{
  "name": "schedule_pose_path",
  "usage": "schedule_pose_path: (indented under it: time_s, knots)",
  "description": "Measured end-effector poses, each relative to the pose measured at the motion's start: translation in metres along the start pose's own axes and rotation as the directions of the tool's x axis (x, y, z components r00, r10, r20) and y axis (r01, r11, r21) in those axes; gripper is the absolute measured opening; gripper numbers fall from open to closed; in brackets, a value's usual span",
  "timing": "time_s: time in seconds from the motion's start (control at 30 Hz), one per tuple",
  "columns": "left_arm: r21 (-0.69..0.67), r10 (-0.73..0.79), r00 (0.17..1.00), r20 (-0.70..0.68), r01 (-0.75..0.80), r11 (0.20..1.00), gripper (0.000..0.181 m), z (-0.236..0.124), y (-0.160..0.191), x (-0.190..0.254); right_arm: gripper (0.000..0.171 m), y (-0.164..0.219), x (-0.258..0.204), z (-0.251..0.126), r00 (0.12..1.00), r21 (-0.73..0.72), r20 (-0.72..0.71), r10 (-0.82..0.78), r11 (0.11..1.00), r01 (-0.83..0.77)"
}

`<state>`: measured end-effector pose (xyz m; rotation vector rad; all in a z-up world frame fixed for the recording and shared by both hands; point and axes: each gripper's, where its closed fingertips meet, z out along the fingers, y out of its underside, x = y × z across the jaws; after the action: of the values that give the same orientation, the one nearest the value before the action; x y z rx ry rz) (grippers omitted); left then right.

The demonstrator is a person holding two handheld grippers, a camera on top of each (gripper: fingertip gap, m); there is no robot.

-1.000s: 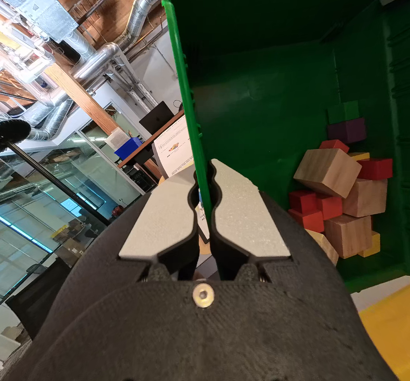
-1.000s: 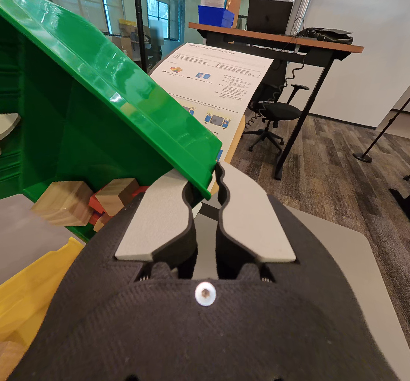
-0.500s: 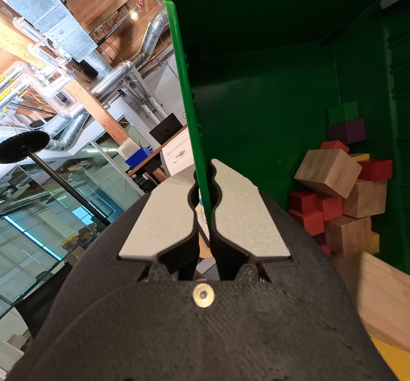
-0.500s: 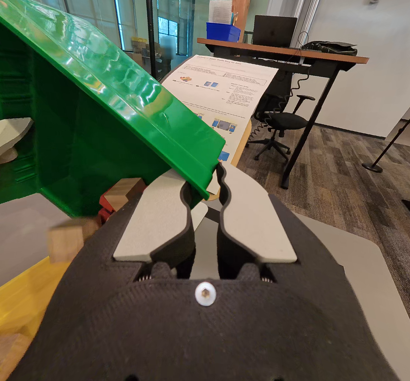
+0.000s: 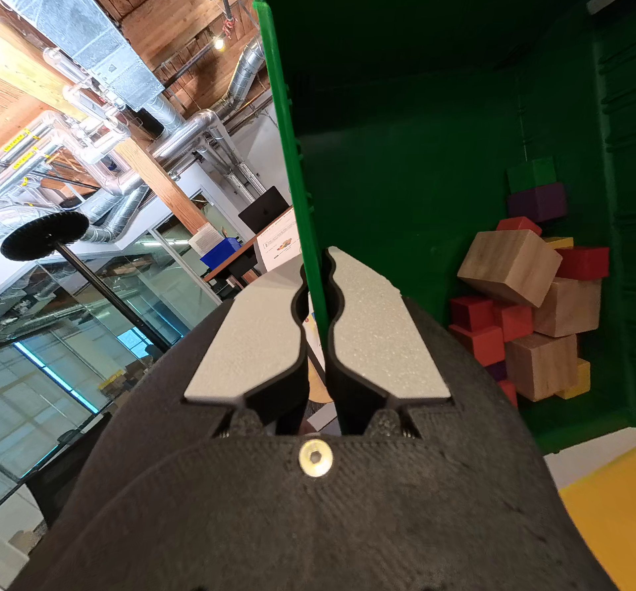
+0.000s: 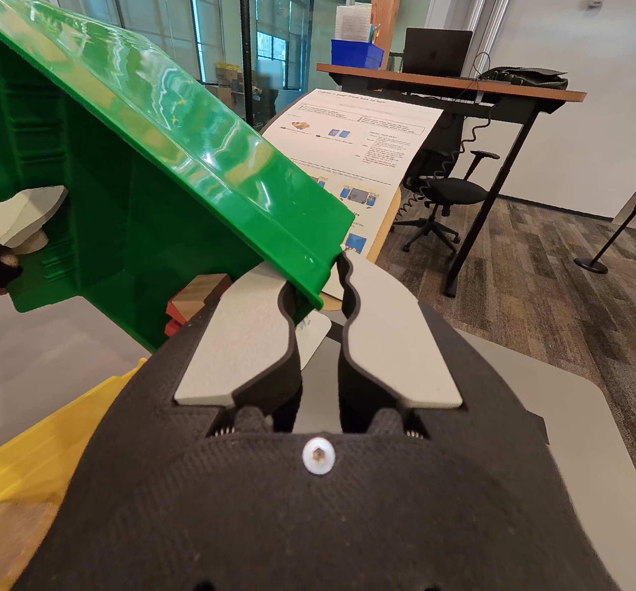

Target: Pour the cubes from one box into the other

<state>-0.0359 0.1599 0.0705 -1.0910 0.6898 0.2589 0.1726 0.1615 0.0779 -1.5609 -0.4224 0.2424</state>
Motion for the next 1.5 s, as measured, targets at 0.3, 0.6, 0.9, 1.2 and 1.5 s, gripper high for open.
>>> schedule_pose_path:
  time_s: [0.3,0.6,0.9,1.2,1.5]
  knots:
    - [0.034,0.002,1.000,0.015,-0.003,0.999,0.004,-0.008,-0.001,-0.001,0.018,-0.001,-0.008,-0.007,1.000,0.008,0.017,-0.005,1.000,0.005]
    - [0.080,0.011,0.999,0.032,-0.013,0.997,0.005,-0.020,-0.004,0.000,0.019,-0.001,-0.019,-0.019,1.000,0.028,0.022,0.001,1.000,-0.001]
    - [0.104,0.022,0.999,0.039,-0.026,0.994,0.006,-0.031,-0.003,0.000,0.019,0.000,-0.030,-0.029,1.000,0.036,0.023,-0.005,0.999,0.004]
    - [0.110,0.033,0.998,0.047,-0.038,0.993,0.007,-0.037,-0.003,-0.001,0.019,-0.001,-0.037,-0.034,1.000,0.032,0.023,-0.011,0.999,0.010]
    - [0.114,0.029,0.998,0.064,-0.036,0.993,0.006,-0.041,-0.003,-0.004,0.018,0.000,-0.043,-0.037,1.000,0.036,0.023,-0.005,0.999,0.004]
